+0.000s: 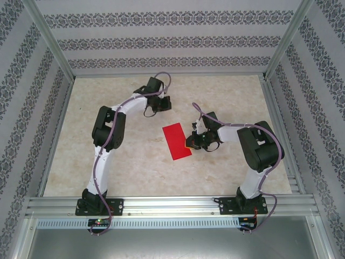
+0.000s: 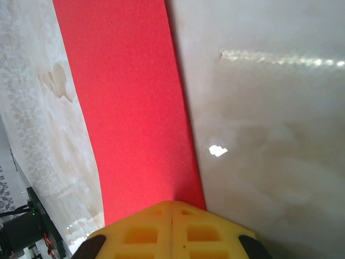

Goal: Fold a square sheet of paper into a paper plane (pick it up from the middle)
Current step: First fold in half a square sheet of paper at the center of the table.

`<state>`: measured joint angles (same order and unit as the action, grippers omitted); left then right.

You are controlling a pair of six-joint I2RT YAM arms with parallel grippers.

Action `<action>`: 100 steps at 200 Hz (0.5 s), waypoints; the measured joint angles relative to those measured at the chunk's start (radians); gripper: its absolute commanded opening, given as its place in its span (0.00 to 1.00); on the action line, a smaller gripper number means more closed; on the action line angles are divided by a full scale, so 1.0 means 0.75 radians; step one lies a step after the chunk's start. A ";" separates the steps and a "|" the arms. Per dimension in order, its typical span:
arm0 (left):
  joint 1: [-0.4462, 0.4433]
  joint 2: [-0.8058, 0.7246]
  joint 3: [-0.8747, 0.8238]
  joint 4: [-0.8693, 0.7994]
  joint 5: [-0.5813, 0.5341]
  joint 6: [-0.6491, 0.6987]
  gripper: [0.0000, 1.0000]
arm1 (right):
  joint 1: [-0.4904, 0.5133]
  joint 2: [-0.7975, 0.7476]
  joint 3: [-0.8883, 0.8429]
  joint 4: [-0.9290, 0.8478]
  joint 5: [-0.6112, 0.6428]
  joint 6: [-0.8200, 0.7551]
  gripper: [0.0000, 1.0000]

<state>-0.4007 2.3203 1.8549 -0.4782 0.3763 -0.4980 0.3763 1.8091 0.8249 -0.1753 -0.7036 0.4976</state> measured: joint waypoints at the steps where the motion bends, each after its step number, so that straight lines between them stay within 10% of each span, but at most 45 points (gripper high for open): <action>1: 0.001 -0.001 0.002 0.000 -0.001 0.001 0.01 | 0.001 0.000 0.001 0.001 0.000 0.002 0.02; 100: -0.044 -0.299 -0.554 0.209 0.151 -0.114 0.00 | 0.194 0.169 0.235 0.027 0.038 0.229 0.02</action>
<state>-0.4339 2.0964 1.4391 -0.3218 0.4896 -0.5838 0.5217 1.9358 1.0012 -0.1551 -0.6750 0.6697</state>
